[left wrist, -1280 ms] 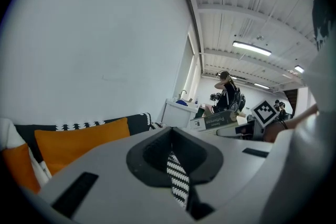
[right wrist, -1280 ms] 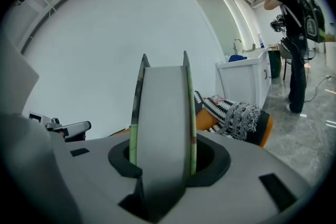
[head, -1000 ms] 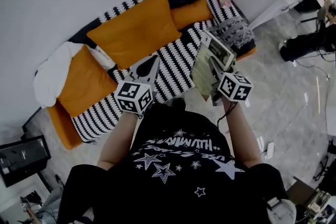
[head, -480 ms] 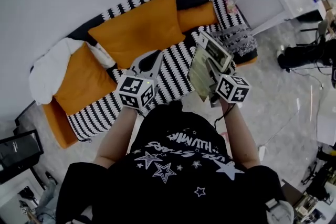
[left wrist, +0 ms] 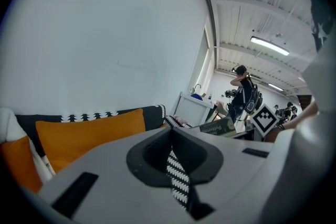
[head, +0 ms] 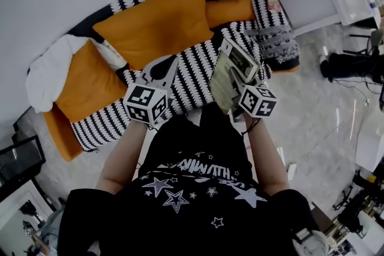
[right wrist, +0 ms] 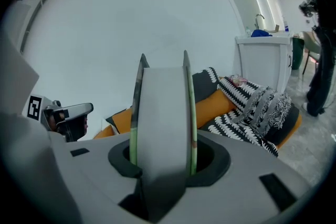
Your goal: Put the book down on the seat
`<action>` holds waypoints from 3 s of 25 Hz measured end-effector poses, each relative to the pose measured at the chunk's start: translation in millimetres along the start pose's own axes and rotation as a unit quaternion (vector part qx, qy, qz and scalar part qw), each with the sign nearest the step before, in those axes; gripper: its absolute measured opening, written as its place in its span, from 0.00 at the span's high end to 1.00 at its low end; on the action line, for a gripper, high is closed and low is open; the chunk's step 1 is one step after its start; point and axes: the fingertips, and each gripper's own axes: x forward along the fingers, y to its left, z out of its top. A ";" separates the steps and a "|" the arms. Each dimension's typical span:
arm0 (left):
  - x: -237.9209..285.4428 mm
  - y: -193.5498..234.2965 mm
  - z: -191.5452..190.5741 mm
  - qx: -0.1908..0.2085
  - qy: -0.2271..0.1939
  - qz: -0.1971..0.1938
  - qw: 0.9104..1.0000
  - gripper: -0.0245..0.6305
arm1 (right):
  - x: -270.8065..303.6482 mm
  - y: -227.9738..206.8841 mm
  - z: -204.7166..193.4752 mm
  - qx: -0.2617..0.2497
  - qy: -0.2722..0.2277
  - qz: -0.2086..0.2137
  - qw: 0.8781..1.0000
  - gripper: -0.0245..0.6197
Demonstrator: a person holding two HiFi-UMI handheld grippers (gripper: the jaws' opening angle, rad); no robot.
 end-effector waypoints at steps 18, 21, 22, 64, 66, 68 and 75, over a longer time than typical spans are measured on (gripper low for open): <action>166.7 5.9 -49.1 -0.036 0.066 0.070 0.995 0.95 | 134.9 -120.3 28.1 -0.053 0.081 0.089 0.991 0.70; 193.6 5.4 -63.6 -0.042 0.077 0.074 0.993 0.95 | 159.9 -138.0 10.9 -0.044 0.107 0.105 0.988 0.70; 200.6 4.1 -68.9 -0.043 0.080 0.073 0.993 0.95 | 166.4 -143.8 3.9 -0.040 0.116 0.110 0.986 0.70; 214.6 -7.6 -127.0 -0.050 0.136 0.015 0.989 0.95 | 199.6 -247.8 -21.3 0.040 0.101 -0.050 0.993 0.54; 215.7 -14.3 -127.3 -0.046 0.133 0.008 0.990 0.95 | 194.0 -252.3 -21.6 0.037 0.096 -0.056 0.993 0.54; 215.4 -21.8 -126.5 -0.040 0.131 -0.002 0.991 0.95 | 187.1 -252.3 -19.8 0.031 0.092 -0.056 0.994 0.54; 185.5 -16.9 -117.6 -0.036 0.123 -0.023 0.992 0.95 | 165.1 -203.2 -9.0 0.019 0.066 -0.056 0.996 0.54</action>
